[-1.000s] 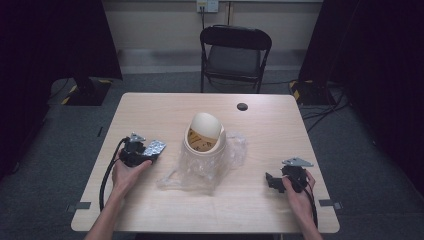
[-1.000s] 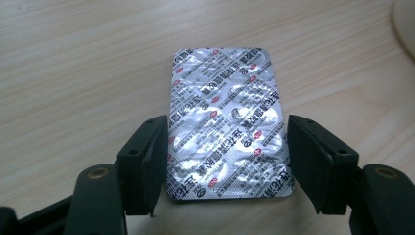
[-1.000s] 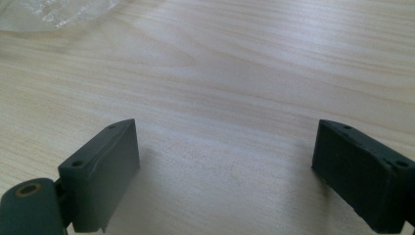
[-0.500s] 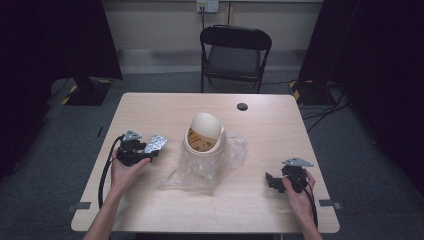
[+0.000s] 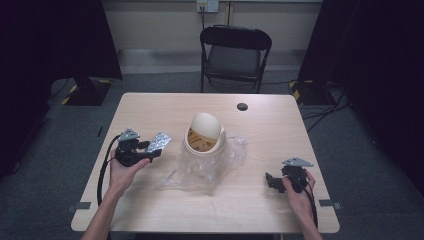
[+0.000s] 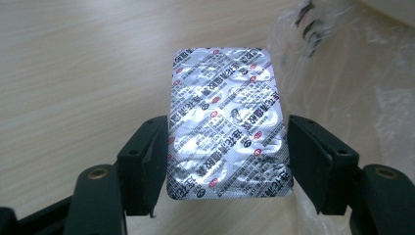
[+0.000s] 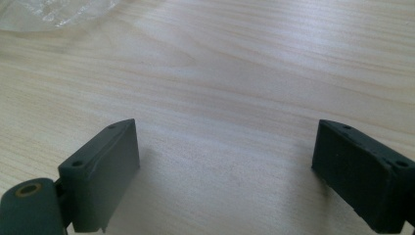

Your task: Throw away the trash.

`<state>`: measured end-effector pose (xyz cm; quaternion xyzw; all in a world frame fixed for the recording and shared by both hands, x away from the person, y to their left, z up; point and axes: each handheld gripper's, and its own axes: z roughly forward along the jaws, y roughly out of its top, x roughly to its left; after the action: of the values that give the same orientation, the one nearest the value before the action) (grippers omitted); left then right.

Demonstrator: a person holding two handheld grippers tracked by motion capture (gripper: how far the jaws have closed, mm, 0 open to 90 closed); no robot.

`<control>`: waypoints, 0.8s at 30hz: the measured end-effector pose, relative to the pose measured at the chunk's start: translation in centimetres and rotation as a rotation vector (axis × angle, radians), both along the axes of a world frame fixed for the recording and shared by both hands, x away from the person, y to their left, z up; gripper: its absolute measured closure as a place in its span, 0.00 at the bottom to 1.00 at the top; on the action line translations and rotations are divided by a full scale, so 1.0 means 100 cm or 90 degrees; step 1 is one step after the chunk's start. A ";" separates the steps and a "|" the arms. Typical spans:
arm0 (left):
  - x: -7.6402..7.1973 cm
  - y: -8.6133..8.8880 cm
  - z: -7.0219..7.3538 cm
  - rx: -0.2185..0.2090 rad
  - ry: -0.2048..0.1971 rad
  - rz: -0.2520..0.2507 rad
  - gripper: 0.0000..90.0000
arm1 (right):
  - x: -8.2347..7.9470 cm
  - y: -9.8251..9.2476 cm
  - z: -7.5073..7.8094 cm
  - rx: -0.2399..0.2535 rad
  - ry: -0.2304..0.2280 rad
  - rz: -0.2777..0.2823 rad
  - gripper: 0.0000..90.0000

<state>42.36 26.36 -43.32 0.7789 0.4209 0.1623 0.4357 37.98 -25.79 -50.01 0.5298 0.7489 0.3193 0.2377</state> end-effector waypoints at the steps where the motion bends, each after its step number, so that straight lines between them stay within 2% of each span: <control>1: -0.002 -0.003 0.005 -0.006 -0.008 -0.006 0.38 | 0.000 0.000 0.000 0.000 0.000 0.000 0.11; 4: -0.007 -0.007 0.012 -0.014 -0.021 -0.027 0.38 | 0.000 0.000 0.000 0.000 0.000 0.000 0.11; 9: -0.015 -0.011 0.021 -0.025 -0.030 -0.042 0.38 | 0.000 0.000 0.000 0.000 0.000 0.000 0.11; 12: -0.023 -0.011 0.033 -0.031 -0.046 -0.054 0.38 | 0.000 0.000 0.000 0.000 0.000 0.000 0.11; 13: -0.023 -0.011 0.033 -0.031 -0.046 -0.054 0.38 | 0.000 0.000 0.000 0.000 0.000 0.000 0.10; 14: -0.028 -0.014 0.040 -0.035 -0.053 -0.065 0.38 | 0.000 0.000 0.000 0.000 0.000 0.000 0.11; 24: -0.042 -0.036 0.067 -0.023 -0.093 -0.119 0.38 | 0.000 0.000 0.000 0.000 0.001 0.001 0.10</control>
<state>38.21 22.76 -36.65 0.7930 0.3163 0.1692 0.4924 37.98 -25.79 -50.00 0.5298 0.7493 0.3192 0.2368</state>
